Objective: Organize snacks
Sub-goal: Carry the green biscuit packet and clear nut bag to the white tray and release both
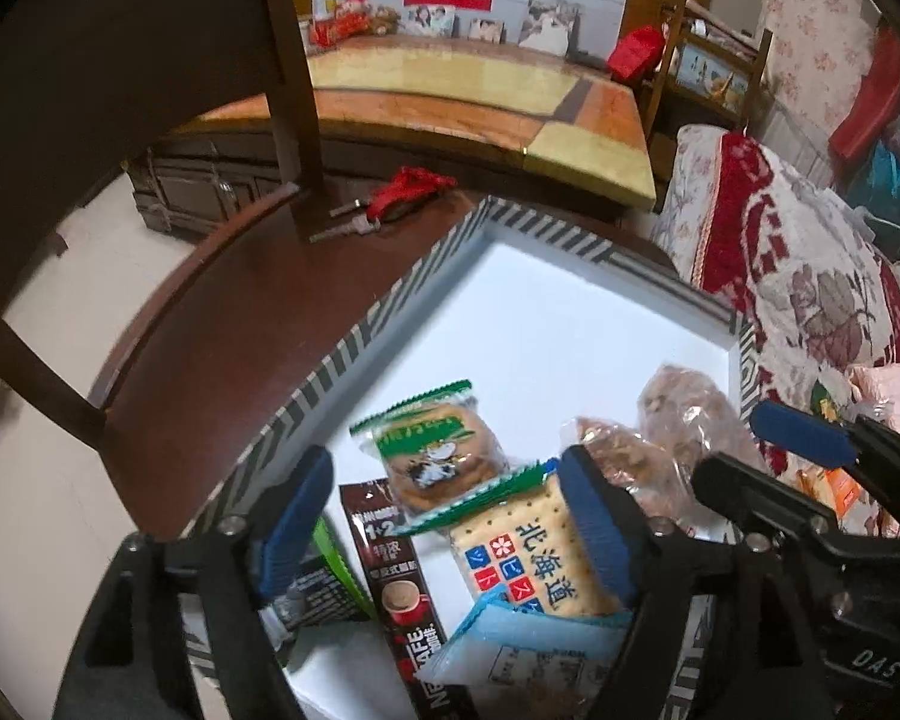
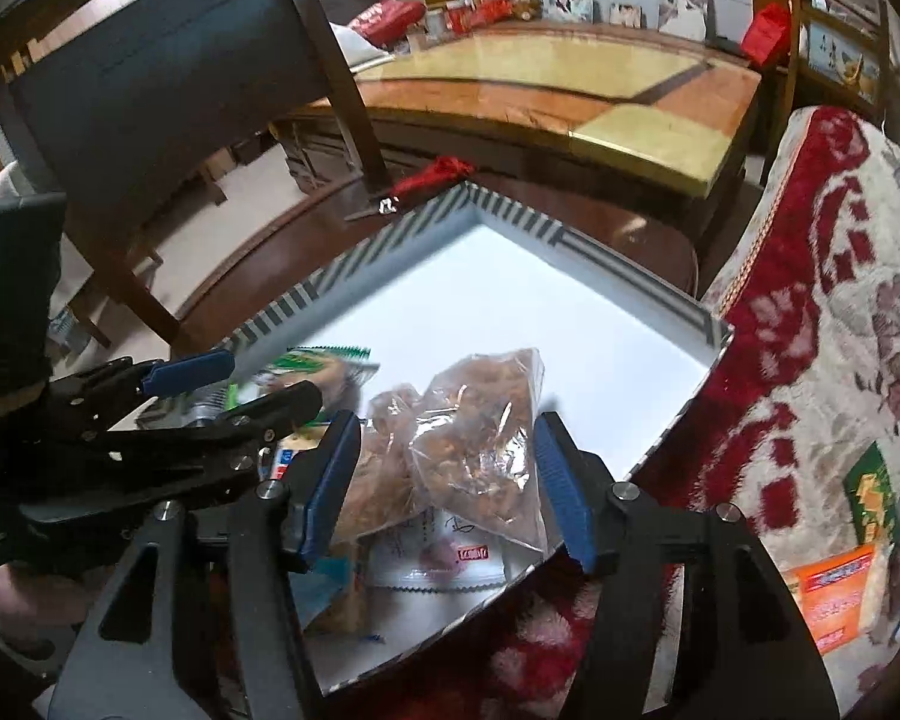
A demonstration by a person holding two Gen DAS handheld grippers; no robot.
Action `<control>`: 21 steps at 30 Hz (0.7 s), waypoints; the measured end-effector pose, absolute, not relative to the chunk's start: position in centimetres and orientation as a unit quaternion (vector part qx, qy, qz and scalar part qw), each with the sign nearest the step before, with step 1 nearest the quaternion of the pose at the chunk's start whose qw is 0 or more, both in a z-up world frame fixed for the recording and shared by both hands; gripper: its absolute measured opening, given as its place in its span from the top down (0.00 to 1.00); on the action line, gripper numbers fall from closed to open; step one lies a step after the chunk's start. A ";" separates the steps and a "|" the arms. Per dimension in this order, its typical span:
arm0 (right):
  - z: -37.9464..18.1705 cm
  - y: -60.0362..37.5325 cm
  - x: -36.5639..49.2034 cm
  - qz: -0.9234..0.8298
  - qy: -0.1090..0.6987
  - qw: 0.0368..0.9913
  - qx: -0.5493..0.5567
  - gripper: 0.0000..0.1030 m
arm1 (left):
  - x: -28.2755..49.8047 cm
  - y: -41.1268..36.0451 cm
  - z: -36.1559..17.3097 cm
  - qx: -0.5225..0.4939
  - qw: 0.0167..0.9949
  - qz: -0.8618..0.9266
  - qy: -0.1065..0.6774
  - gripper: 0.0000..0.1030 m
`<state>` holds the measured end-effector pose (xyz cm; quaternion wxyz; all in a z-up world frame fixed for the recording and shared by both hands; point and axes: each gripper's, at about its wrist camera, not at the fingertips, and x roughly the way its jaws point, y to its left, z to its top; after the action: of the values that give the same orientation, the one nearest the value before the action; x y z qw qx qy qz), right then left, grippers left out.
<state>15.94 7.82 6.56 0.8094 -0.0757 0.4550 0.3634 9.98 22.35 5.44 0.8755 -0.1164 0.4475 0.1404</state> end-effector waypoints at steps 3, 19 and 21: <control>7.4 7.2 14.9 0.367 0.442 0.815 -0.074 0.42 | 9.3 22.1 6.5 -0.116 0.885 0.140 0.428 0.15; 8.9 1.5 12.3 0.340 0.426 0.838 -0.024 0.42 | 7.3 18.8 9.2 -0.097 0.902 0.125 0.401 0.13; 9.0 0.8 12.1 0.335 0.428 0.839 -0.021 0.42 | 7.2 18.3 9.3 -0.093 0.903 0.124 0.400 0.13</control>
<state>12.13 0.79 8.97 0.8391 -0.0208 0.4276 0.3355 7.17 18.30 9.34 0.9032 -0.0927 0.4002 0.1243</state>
